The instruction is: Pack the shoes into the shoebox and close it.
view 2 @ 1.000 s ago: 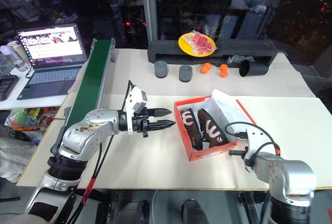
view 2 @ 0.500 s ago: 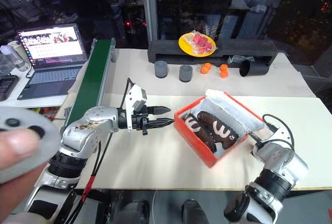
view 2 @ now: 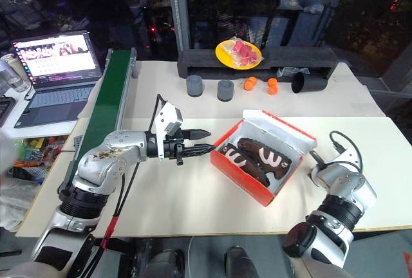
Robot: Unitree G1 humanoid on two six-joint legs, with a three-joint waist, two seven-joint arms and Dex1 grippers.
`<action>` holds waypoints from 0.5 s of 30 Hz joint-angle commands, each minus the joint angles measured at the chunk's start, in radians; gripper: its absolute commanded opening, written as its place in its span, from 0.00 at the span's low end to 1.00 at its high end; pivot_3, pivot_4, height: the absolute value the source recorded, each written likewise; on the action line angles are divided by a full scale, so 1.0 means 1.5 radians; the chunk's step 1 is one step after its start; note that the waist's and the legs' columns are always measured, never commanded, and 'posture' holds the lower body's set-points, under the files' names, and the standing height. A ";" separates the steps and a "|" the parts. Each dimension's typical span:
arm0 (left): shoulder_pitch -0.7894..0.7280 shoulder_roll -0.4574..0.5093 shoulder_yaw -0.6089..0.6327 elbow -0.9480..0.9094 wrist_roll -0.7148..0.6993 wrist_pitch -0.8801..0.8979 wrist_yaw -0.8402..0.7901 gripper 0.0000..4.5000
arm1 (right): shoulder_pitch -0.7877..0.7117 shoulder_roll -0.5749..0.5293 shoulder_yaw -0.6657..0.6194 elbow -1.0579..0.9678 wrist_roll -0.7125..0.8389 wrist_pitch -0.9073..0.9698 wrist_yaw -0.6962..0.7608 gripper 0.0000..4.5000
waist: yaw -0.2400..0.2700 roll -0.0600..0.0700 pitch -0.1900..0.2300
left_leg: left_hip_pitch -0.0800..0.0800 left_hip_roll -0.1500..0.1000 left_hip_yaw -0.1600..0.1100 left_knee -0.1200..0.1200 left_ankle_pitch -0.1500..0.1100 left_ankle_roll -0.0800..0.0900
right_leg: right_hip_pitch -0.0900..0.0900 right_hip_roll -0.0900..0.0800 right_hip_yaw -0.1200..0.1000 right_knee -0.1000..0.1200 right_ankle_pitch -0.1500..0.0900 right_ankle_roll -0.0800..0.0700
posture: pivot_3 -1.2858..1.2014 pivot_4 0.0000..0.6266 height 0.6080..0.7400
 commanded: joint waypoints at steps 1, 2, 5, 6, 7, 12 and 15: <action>-0.008 0.007 0.016 -0.017 0.002 -0.004 0.002 0.52 | 0.004 0.026 0.030 -0.115 0.033 0.085 -0.004 0.01 | 0.001 0.000 0.000 | 0.000 0.000 0.000 0.000 0.000 0.000 | 0.000 0.000 0.000 0.000 0.000 0.000 | 0.52 0.24 1.00; -0.009 0.008 0.017 -0.015 0.002 -0.005 0.003 0.52 | 0.006 0.037 0.036 -0.140 0.036 0.108 -0.006 0.01 | 0.003 0.000 0.000 | 0.000 0.000 0.000 0.000 0.000 0.000 | 0.000 0.000 0.000 0.000 0.000 0.000 | 0.52 0.24 1.00; -0.012 0.011 0.016 -0.007 0.005 -0.008 0.002 0.52 | 0.014 0.075 0.054 -0.220 0.037 0.180 -0.012 0.01 | 0.004 0.000 0.000 | 0.000 0.000 0.000 0.000 0.000 0.000 | 0.000 0.000 0.000 0.000 0.000 0.000 | 0.52 0.24 1.00; -0.014 0.011 0.015 -0.005 0.006 -0.009 0.003 0.52 | 0.013 0.090 0.056 -0.245 0.037 0.206 -0.013 0.01 | 0.004 0.000 0.000 | 0.000 0.000 0.000 0.000 0.000 0.000 | 0.000 0.000 0.000 0.000 0.000 0.000 | 0.52 0.24 1.00; -0.015 0.010 0.015 -0.003 0.008 -0.009 0.004 0.52 | 0.012 0.100 0.060 -0.265 0.034 0.226 -0.013 0.01 | 0.004 0.000 0.000 | 0.000 0.000 0.000 0.000 0.000 0.000 | 0.000 0.000 0.000 0.000 0.000 0.000 | 0.52 0.24 1.00; -0.017 0.009 0.013 -0.002 0.011 -0.008 0.003 0.52 | 0.007 0.163 0.089 -0.347 0.015 0.311 -0.003 0.01 | 0.002 0.001 0.000 | 0.000 0.000 0.000 0.000 0.000 0.000 | -0.001 0.000 0.000 0.000 0.000 0.000 | 0.52 0.24 1.00; -0.018 0.008 0.014 -0.003 0.013 -0.007 0.004 0.52 | 0.010 0.200 0.112 -0.376 0.014 0.327 -0.002 0.01 | 0.002 0.001 0.000 | 0.000 0.000 0.000 0.000 0.000 0.000 | -0.001 0.000 0.000 0.000 0.000 0.000 | 0.52 0.24 1.00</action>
